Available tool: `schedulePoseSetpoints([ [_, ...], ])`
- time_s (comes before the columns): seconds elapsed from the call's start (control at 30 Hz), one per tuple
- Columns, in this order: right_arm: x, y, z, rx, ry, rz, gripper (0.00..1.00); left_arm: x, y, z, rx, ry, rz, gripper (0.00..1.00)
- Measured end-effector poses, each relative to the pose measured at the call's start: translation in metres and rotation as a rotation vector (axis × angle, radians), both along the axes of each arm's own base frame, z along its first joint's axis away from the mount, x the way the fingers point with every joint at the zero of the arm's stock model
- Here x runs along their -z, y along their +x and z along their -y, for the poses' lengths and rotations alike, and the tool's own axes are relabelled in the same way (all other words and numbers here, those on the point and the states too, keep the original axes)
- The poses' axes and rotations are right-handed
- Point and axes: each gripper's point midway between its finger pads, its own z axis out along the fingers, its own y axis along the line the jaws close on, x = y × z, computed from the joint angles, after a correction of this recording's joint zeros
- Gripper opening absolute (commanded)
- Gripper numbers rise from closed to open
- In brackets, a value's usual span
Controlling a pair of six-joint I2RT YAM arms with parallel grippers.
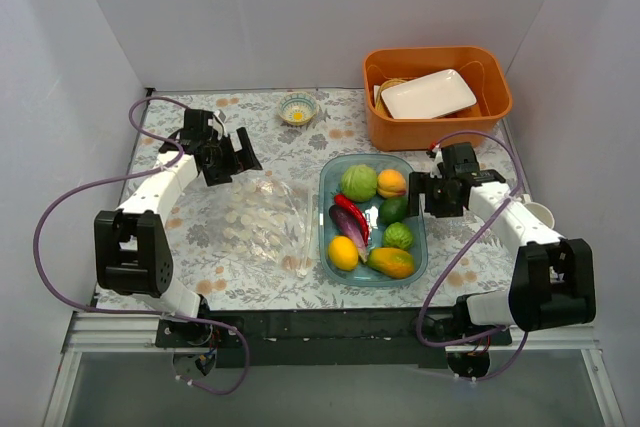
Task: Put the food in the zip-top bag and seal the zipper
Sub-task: Move the bin to the center of the board.
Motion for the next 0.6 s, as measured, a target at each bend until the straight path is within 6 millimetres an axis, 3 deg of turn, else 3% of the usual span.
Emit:
schedulePoseSetpoints([
  [0.1, 0.005, 0.0, 0.003, 0.013, -0.018, -0.015, 0.6, -0.001, -0.002, 0.003, 0.019, -0.013, 0.004, 0.98],
  [0.13, 0.007, 0.0, 0.004, 0.018, -0.024, -0.019, 0.41, -0.002, -0.003, 0.004, 0.026, -0.016, 0.005, 0.98],
  [0.17, 0.007, 0.001, 0.005, 0.026, -0.031, -0.018, 0.33, -0.002, -0.003, 0.005, 0.033, -0.021, 0.006, 0.98],
  [0.2, 0.008, 0.002, 0.005, 0.031, -0.027, -0.019, 0.18, -0.003, -0.004, 0.006, 0.039, -0.027, 0.007, 0.98],
  [0.3, 0.008, 0.006, 0.008, 0.045, -0.051, 0.0, 0.06, -0.005, -0.005, 0.011, 0.063, -0.05, 0.01, 0.98],
  [0.6, 0.002, 0.027, 0.013, 0.062, -0.093, 0.026, 0.06, -0.012, -0.018, 0.03, 0.133, -0.129, 0.008, 0.98],
])
